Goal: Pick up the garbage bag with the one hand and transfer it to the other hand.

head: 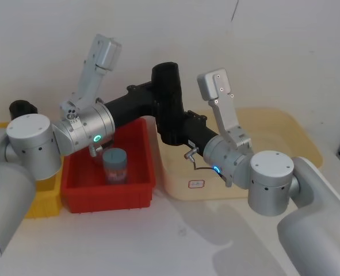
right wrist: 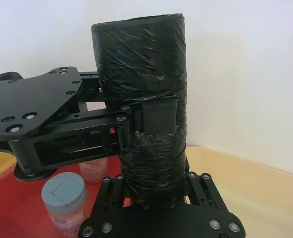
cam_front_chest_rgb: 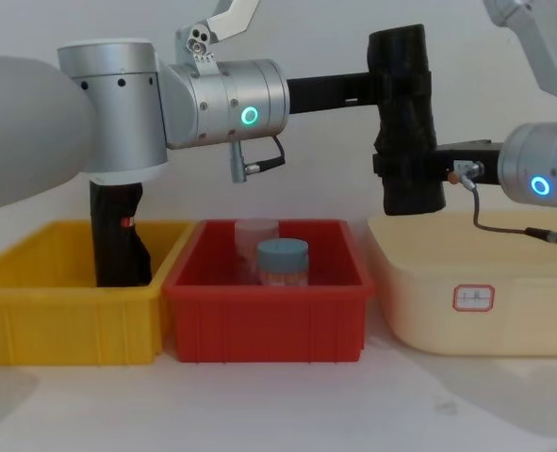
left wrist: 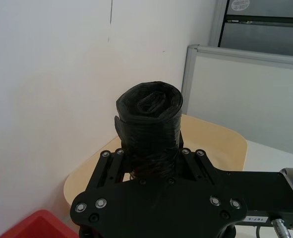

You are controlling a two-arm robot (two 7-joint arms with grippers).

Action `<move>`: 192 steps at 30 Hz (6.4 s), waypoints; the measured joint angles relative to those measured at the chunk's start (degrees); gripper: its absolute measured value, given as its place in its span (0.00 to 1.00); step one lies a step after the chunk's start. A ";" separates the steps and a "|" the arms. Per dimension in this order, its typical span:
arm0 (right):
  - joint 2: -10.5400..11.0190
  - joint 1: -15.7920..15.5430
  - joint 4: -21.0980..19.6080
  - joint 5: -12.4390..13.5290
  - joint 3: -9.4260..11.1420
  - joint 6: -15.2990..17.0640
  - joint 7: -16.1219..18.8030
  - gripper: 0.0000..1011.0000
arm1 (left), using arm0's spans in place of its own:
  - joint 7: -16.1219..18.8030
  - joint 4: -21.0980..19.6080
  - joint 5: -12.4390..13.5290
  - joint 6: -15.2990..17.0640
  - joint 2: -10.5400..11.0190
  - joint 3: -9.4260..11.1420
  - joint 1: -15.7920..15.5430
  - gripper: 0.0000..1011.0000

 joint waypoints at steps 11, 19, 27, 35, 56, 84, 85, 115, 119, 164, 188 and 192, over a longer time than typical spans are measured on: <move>-0.16 -0.28 -0.32 0.35 0.55 0.07 0.40 0.51 | -0.05 0.00 0.00 0.00 -0.01 0.08 0.00 0.64; -0.12 -1.13 -1.66 1.53 1.82 0.21 1.12 0.51 | -0.01 -0.04 0.00 0.00 0.06 0.13 0.05 0.86; 0.52 -2.03 -2.86 2.45 2.89 0.49 1.55 0.51 | 1.17 -1.64 -0.08 0.47 0.71 0.03 0.81 0.99; 1.29 -2.39 -2.74 2.38 3.99 0.75 0.96 0.51 | 1.89 -4.39 -1.28 2.11 1.76 -0.53 2.11 0.99; 0.86 0.93 4.89 -2.20 5.16 0.17 -5.13 0.51 | -3.11 -11.99 -6.34 8.13 5.15 -1.31 5.61 0.99; 2.27 -1.15 3.19 -5.41 6.13 0.78 -7.91 0.84 | 13.92 -26.87 -3.31 11.04 11.71 -4.42 14.50 0.99; 2.32 -1.25 3.07 -5.45 6.17 0.82 -7.94 0.86 | 15.23 -27.48 -2.88 11.08 11.98 -4.60 14.93 0.99; 3.20 -1.55 0.07 -5.23 4.51 3.73 -2.54 0.99 | 30.40 -34.62 3.88 11.01 15.00 -7.92 20.59 0.99; 3.45 -1.06 -0.48 -5.07 3.47 5.14 -0.24 0.99 | 31.05 -34.89 4.20 10.97 15.13 -8.09 20.82 0.99; 1.36 7.11 0.07 -7.79 -10.19 16.33 13.71 0.99 | 32.45 -35.49 4.90 10.87 15.42 -8.41 21.34 0.99; -3.22 11.33 7.13 -8.88 -11.98 18.48 14.99 0.99 | 32.46 -35.48 4.89 10.87 15.41 -8.40 21.34 0.99; -3.99 12.25 9.24 -9.20 -11.98 18.01 14.73 0.99 | 32.45 -35.48 4.89 10.87 15.41 -8.41 21.34 0.99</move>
